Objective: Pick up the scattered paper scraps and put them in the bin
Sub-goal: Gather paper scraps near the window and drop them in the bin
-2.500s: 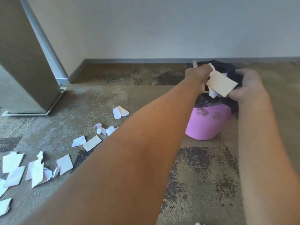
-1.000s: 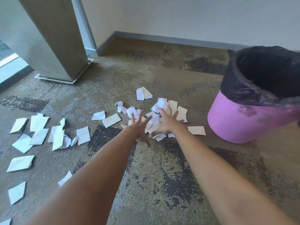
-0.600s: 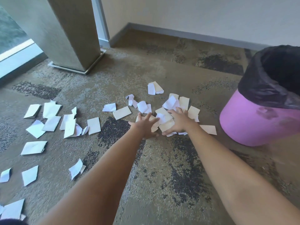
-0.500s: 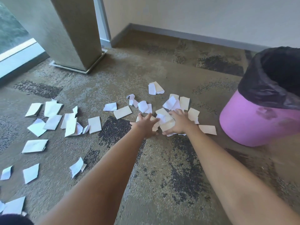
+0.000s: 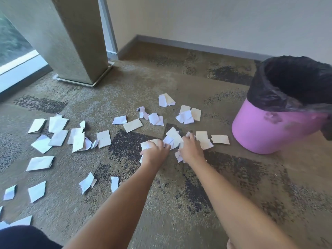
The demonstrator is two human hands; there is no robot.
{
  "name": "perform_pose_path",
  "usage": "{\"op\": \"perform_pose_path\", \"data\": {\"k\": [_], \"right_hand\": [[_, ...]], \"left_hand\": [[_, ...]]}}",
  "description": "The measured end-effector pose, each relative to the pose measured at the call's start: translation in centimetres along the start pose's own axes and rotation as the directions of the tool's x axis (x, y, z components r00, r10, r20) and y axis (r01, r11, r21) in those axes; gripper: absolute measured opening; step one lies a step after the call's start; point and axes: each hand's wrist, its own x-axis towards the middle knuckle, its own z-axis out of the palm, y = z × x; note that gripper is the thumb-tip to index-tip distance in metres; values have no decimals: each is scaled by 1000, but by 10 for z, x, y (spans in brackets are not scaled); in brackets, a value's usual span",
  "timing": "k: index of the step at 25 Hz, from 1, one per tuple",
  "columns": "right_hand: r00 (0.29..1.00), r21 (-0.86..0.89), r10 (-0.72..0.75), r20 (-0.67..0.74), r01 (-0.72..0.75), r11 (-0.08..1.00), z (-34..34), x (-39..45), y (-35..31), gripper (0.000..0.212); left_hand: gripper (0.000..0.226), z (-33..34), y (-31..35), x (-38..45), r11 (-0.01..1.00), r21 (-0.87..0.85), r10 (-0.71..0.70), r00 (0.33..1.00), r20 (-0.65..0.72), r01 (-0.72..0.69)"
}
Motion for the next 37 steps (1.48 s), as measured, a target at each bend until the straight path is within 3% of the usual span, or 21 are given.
{"op": "perform_pose_path", "data": {"k": [4,6,9,11,13,16,18,20,22,25,27,29,34,37], "right_hand": [[999,94,-34,11,33,995,-3,-9,16,21],[999,276,9,47,-22,961,-13,-9,18,18],[976,603,126,180,-211,769,-34,-8,16,30],[954,738,135,266,-292,609,-45,-2,13,32],[944,813,91,316,-319,486,-58,7,9,33],[938,898,17,345,-336,284,-73,22,2,40],[938,937,-47,344,-340,73,-80,27,-6,30],[940,942,-75,333,-335,-17,-82,30,-17,28],[947,947,-57,316,-311,83,-75,35,-29,30],[956,896,-47,291,-255,364,-51,43,-40,35],[949,759,-60,309,-209,616,-36,45,-39,40],[945,596,-35,326,-176,783,-27,43,-38,52],[953,301,-62,298,-32,953,-16,36,-44,51],[966,329,-105,236,22,944,-12,29,-44,48]], "left_hand": [[40,-1,-7,-15,998,-8,66,996,-55,-66],[46,-4,-13,-22,996,-42,82,995,-56,-85],[44,-15,-25,-32,977,-192,79,994,-75,-92],[42,-21,-37,-35,922,-383,5,990,-140,-59],[50,-27,-51,-35,794,-608,-154,973,-171,19],[59,-32,-69,-34,460,-866,-410,912,-10,197],[52,-32,-76,-32,203,-939,-505,851,144,279],[47,-31,-82,-32,25,-948,-552,795,251,317],[45,-27,-86,-33,-95,-939,-584,745,321,330],[48,-20,-90,-34,-217,-925,-607,699,378,312],[51,-19,-91,-36,-262,-917,-598,696,398,299],[52,-20,-94,-40,-284,-915,-588,701,403,287],[53,-25,-111,-52,-318,-908,-583,700,413,271],[52,-24,-118,-53,-375,-887,-581,678,451,269]]}}
